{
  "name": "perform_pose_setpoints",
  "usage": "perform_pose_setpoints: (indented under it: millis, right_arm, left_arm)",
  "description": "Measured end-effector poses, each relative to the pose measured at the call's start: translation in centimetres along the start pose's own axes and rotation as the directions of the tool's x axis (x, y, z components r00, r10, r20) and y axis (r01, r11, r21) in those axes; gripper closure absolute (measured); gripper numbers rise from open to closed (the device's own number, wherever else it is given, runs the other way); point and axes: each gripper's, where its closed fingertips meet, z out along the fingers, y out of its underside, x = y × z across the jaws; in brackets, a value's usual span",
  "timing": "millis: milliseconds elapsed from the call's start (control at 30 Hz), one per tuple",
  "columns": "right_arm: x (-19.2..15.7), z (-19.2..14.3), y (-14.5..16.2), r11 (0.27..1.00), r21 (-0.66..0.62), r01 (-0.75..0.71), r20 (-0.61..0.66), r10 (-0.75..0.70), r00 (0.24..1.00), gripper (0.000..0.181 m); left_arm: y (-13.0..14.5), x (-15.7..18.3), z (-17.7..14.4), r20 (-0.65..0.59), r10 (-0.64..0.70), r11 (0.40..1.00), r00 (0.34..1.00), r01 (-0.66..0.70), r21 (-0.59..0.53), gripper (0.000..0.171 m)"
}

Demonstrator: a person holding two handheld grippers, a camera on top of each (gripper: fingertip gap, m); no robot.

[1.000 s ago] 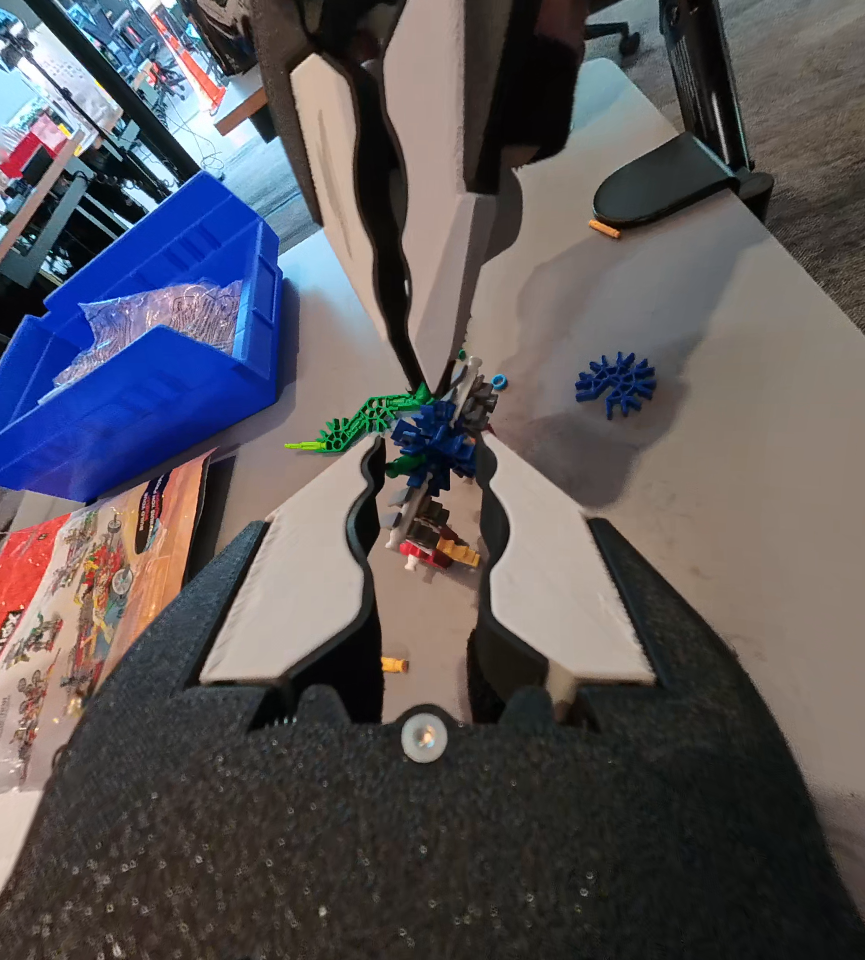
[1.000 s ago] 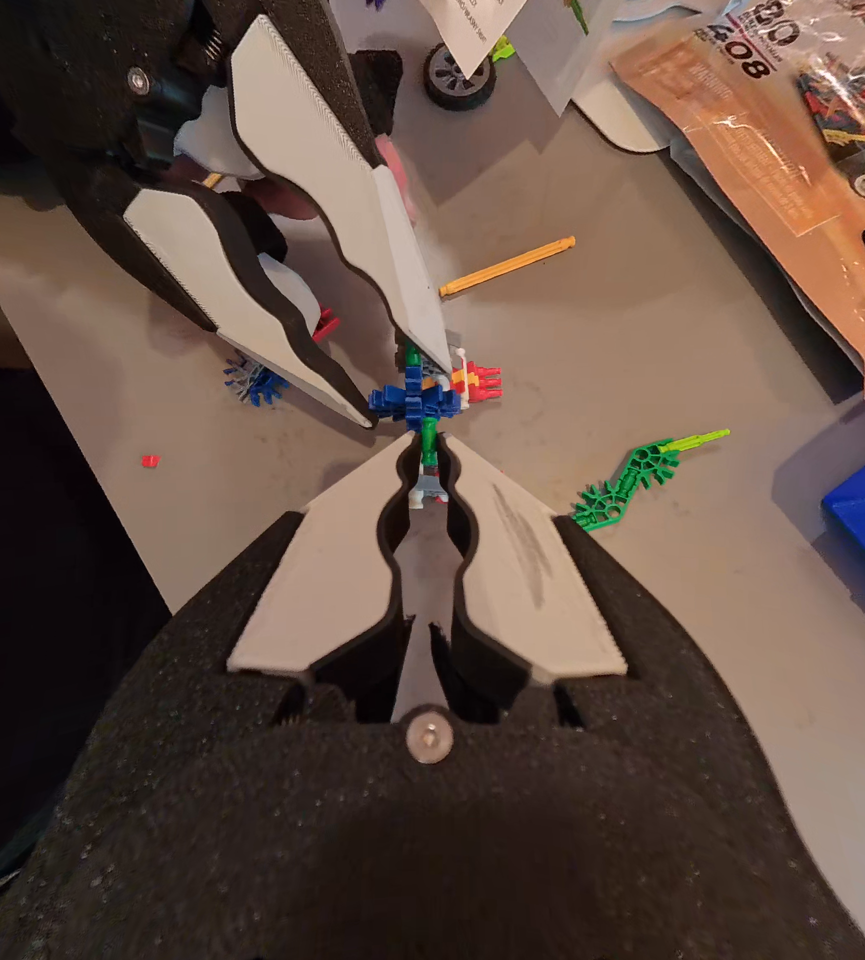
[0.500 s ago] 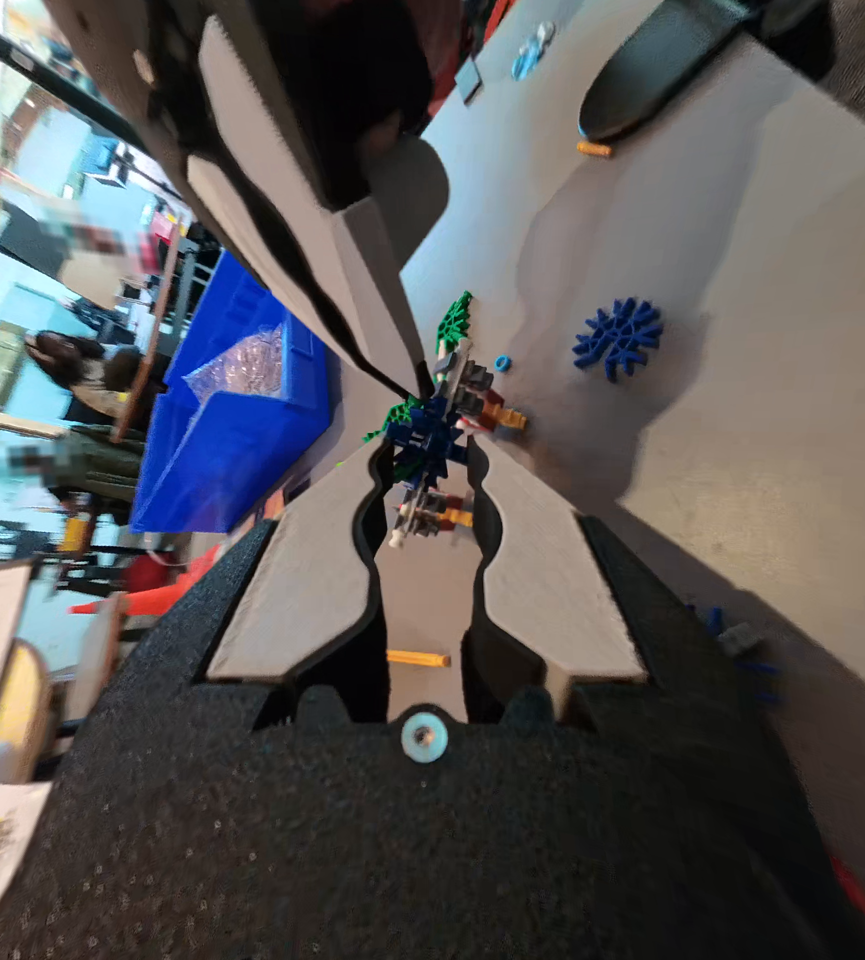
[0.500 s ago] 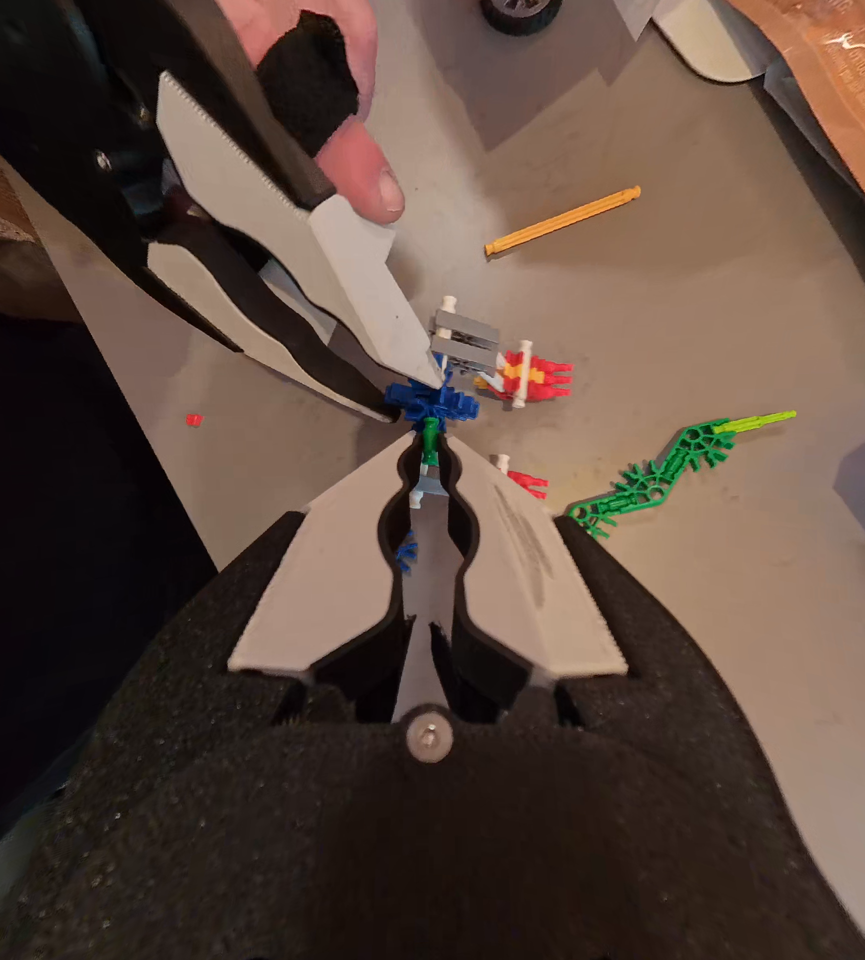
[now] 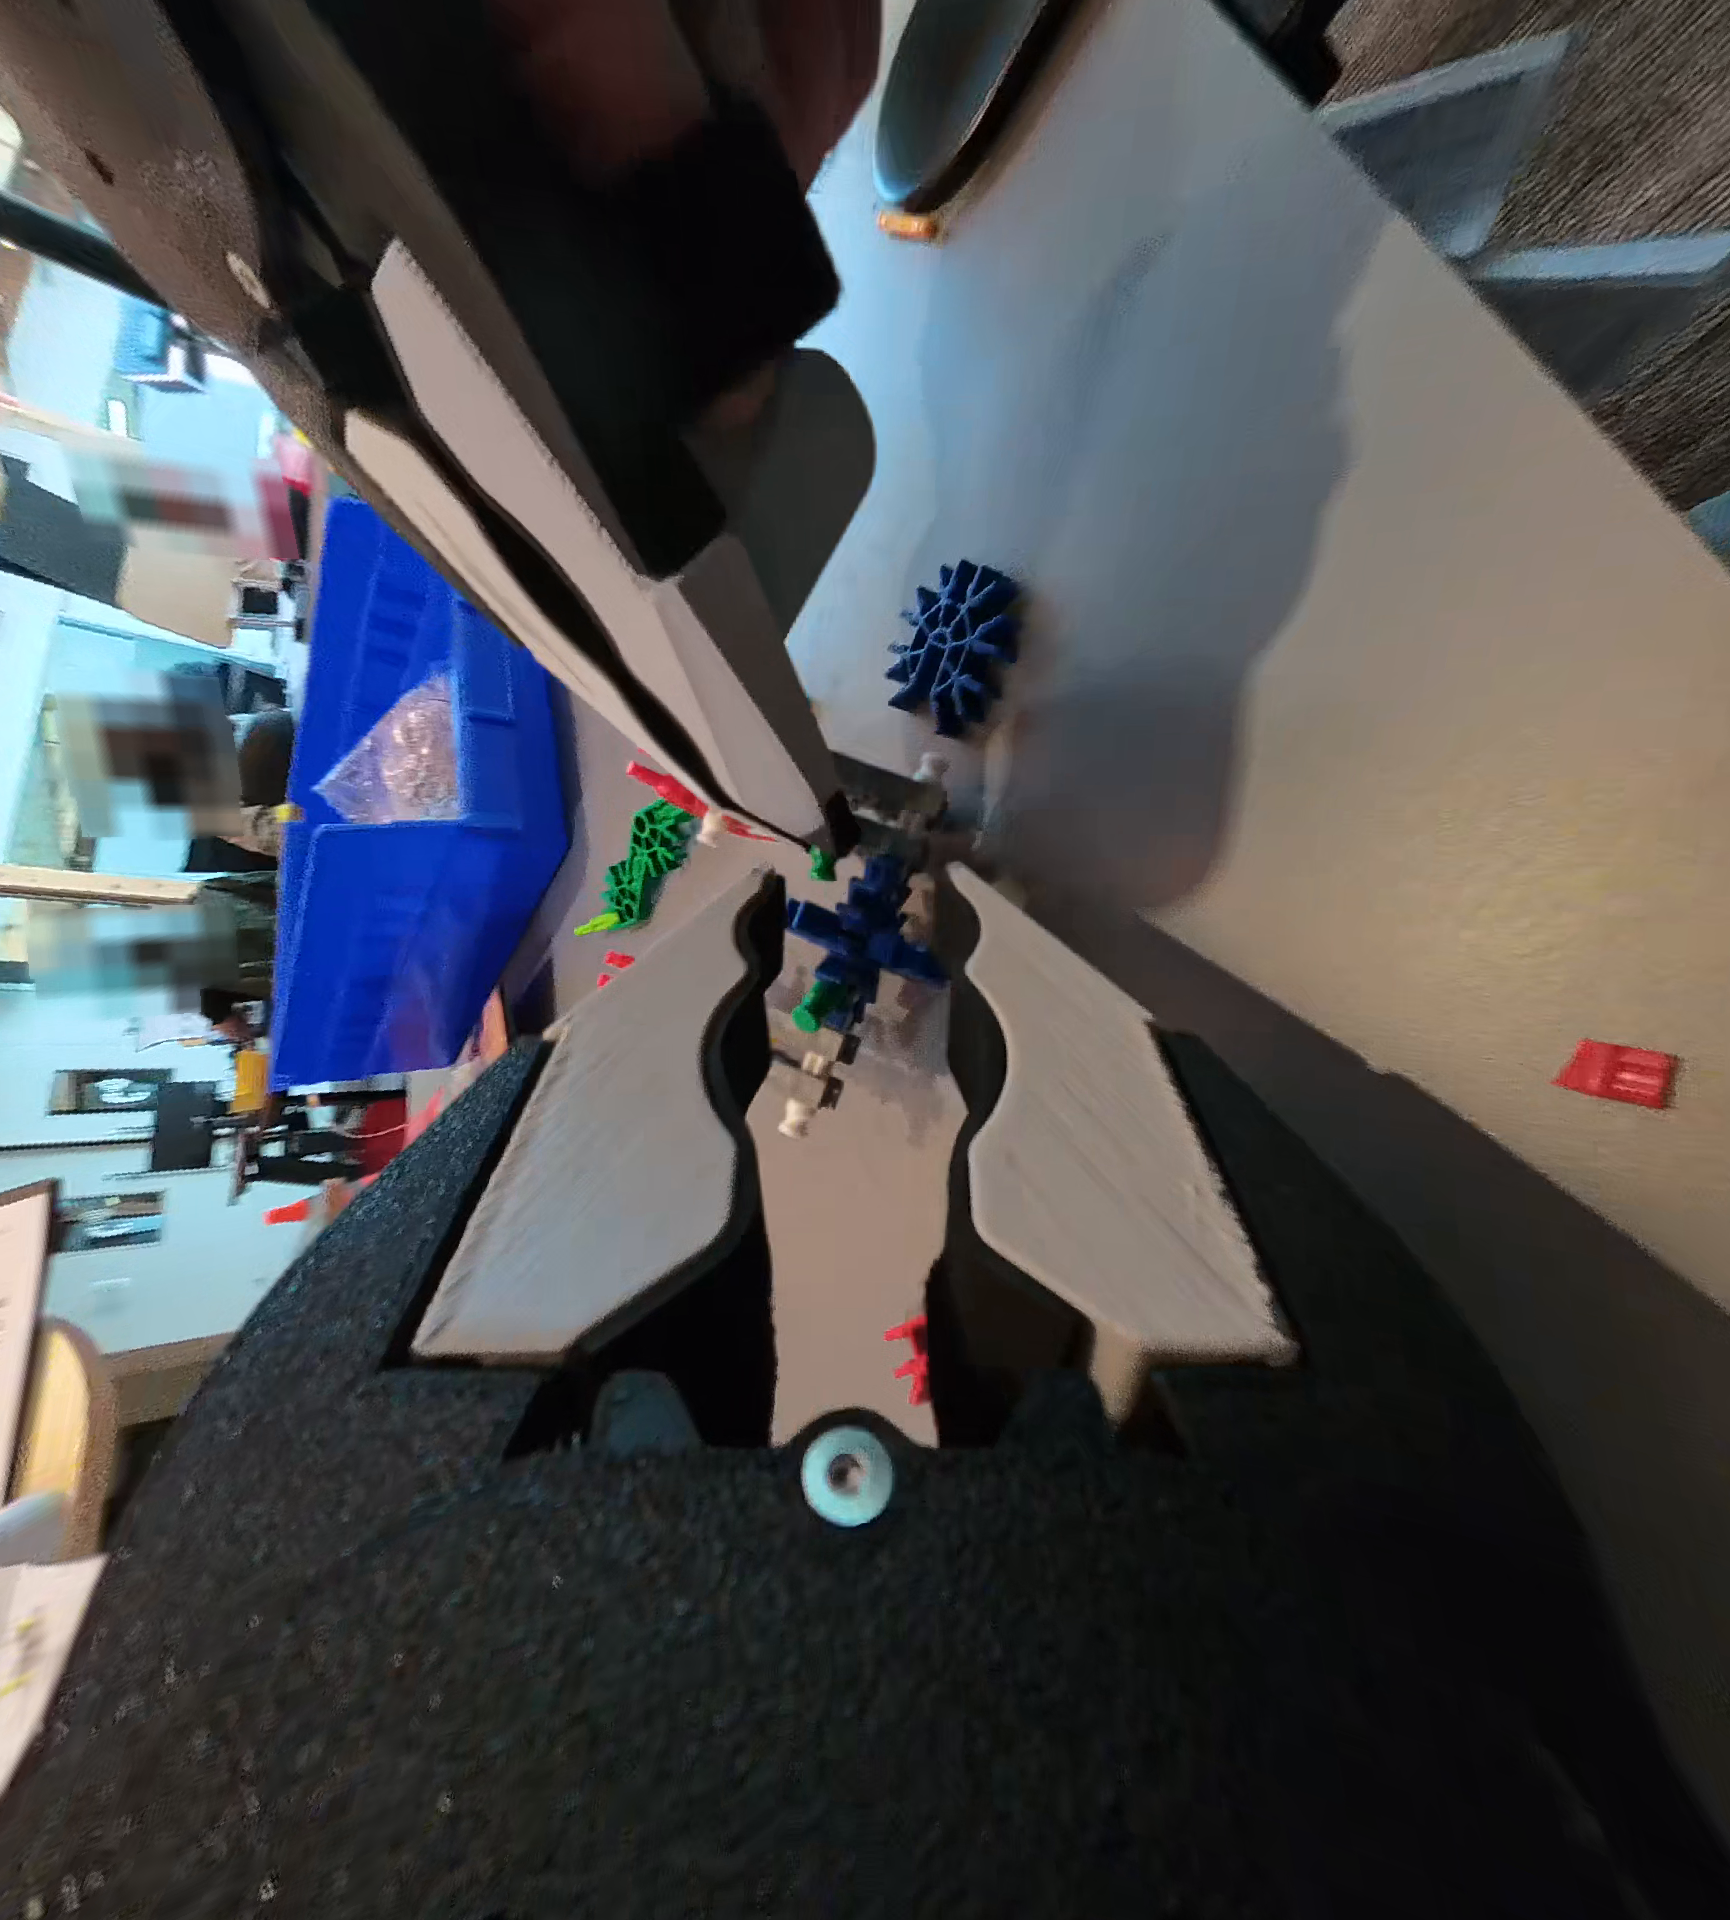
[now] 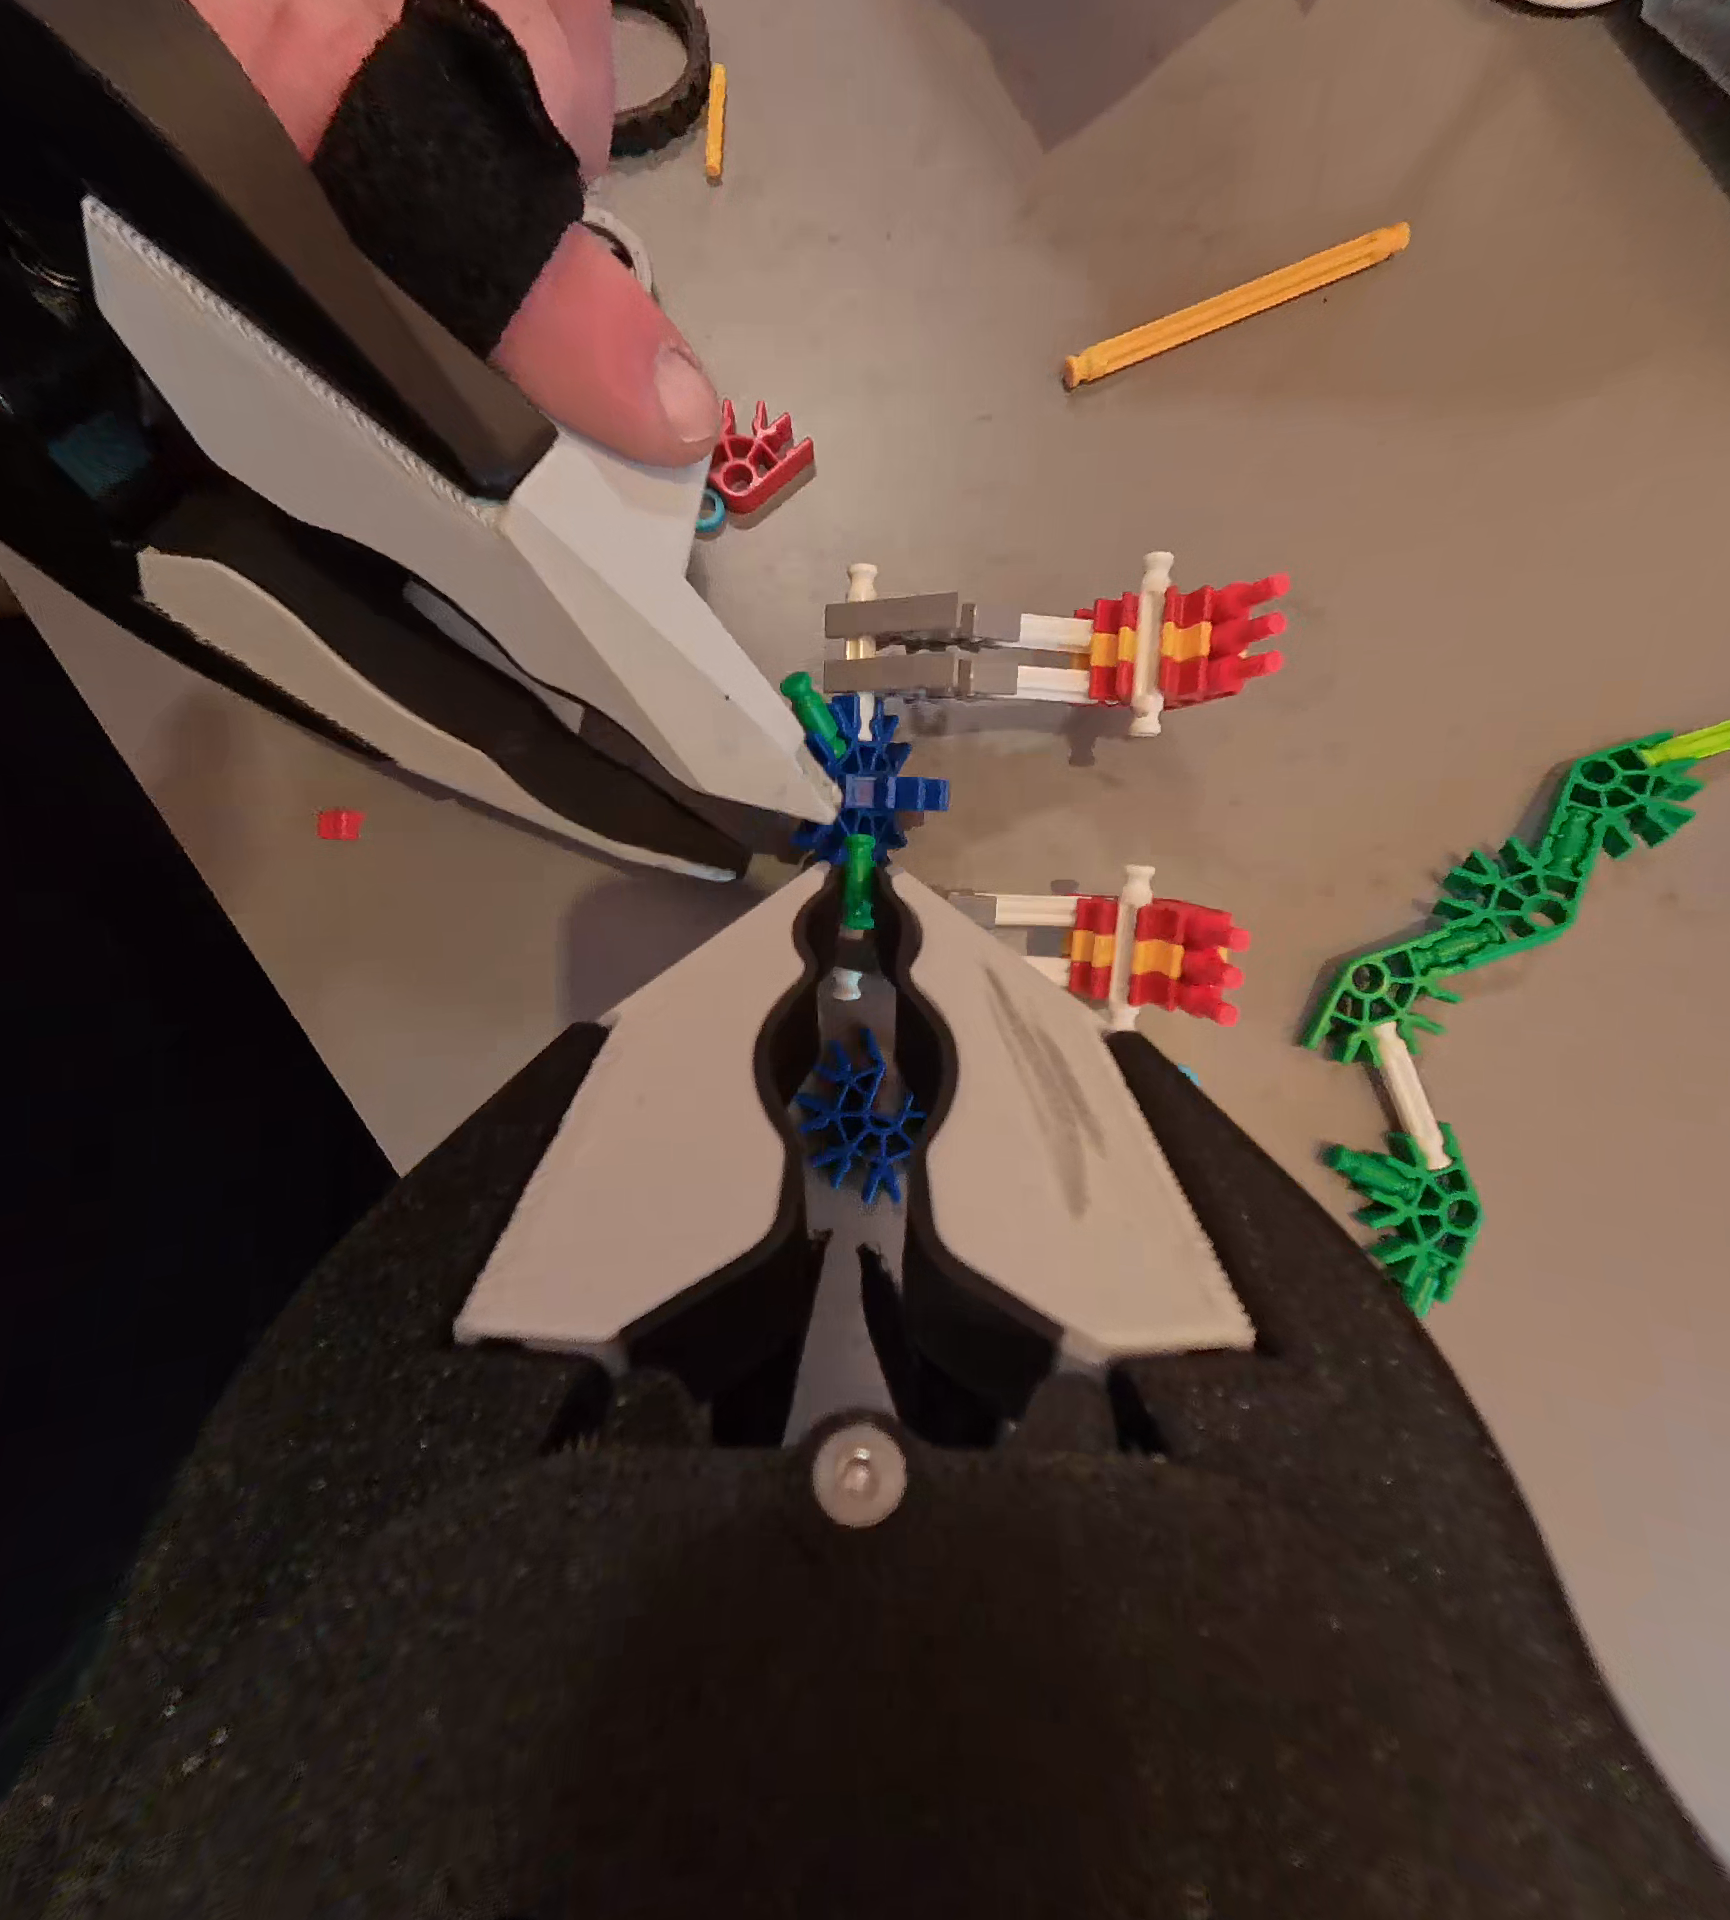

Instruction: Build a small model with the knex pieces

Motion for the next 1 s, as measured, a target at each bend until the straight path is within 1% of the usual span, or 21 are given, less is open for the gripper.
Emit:
perform_pose_setpoints:
  millis: [100, 167, 233, 300, 367, 433, 500, 567, 700, 900, 1000]
  right_arm:
    - [-0.2, -0.5, 0.1, 0.999, 0.03, -0.043, -0.008, 0.043, 0.999, 0.176]
    - [-0.5, -0.7, 0.4, 0.997, 0.034, -0.064, -0.013, 0.064, 0.998, 0.176]
    - [-0.8, -0.6, 0.6, 0.995, 0.045, -0.091, -0.022, 0.092, 0.996, 0.176]
    - [-0.9, -0.6, 0.4, 0.99, 0.072, -0.117, -0.034, 0.12, 0.992, 0.176]
    - [-0.6, -0.7, 0.3, 0.989, 0.082, -0.121, -0.063, 0.126, 0.99, 0.176]
    - [-0.2, -0.8, 0.3, 0.991, 0.081, -0.109, -0.088, 0.116, 0.989, 0.176]
    - [-0.1, -0.7, 0.2, 0.993, 0.07, -0.095, -0.095, 0.101, 0.99, 0.176]
    - [-0.1, -0.4, 0.1, 0.993, 0.062, -0.1, -0.075, 0.104, 0.992, 0.176]
    - [-0.3, 0.0, 0.3, 0.989, 0.045, -0.143, -0.023, 0.144, 0.989, 0.176]
    - [0.1, 0.3, 0.2, 0.988, 0.028, -0.155, -0.016, 0.155, 0.988, 0.176]
    - [-0.1, 0.5, 0.1, 0.989, 0.005, -0.146, -0.002, 0.146, 0.989, 0.176]
  left_arm:
    - [-0.1, 0.0, -0.8, -0.073, -0.093, 0.995, 0.993, 0.096, 0.038, 0.139]
    - [0.0, -0.9, -1.2, -0.111, -0.169, 0.982, 0.979, 0.177, 0.062, 0.135]
    - [0.1, -1.6, -1.5, -0.177, -0.22, 0.969, 0.959, 0.236, 0.073, 0.132]
    - [0.3, -2.4, -1.6, -0.204, -0.214, 0.969, 0.955, 0.233, 0.076, 0.131]
    - [0.6, -2.1, -1.3, -0.255, -0.218, 0.97, 0.942, 0.238, 0.052, 0.126]
    - [0.9, -1.5, -0.7, -0.266, -0.204, 0.975, 0.942, 0.221, 0.036, 0.126]
    - [0.9, -1.1, -0.1, -0.228, -0.182, 0.981, 0.957, 0.193, 0.026, 0.128]
    - [0.8, -1.4, 0.4, -0.151, -0.185, 0.981, 0.971, 0.191, 0.027, 0.13]
    - [0.7, -1.5, 0.9, -0.059, -0.174, 0.984, 0.983, 0.176, 0.035, 0.134]
    - [1.0, -0.9, 1.5, -0.058, -0.181, 0.982, 0.982, 0.183, 0.04, 0.145]
    - [1.1, -0.8, 1.7, -0.046, -0.184, 0.981, 0.982, 0.186, 0.049, 0.146]
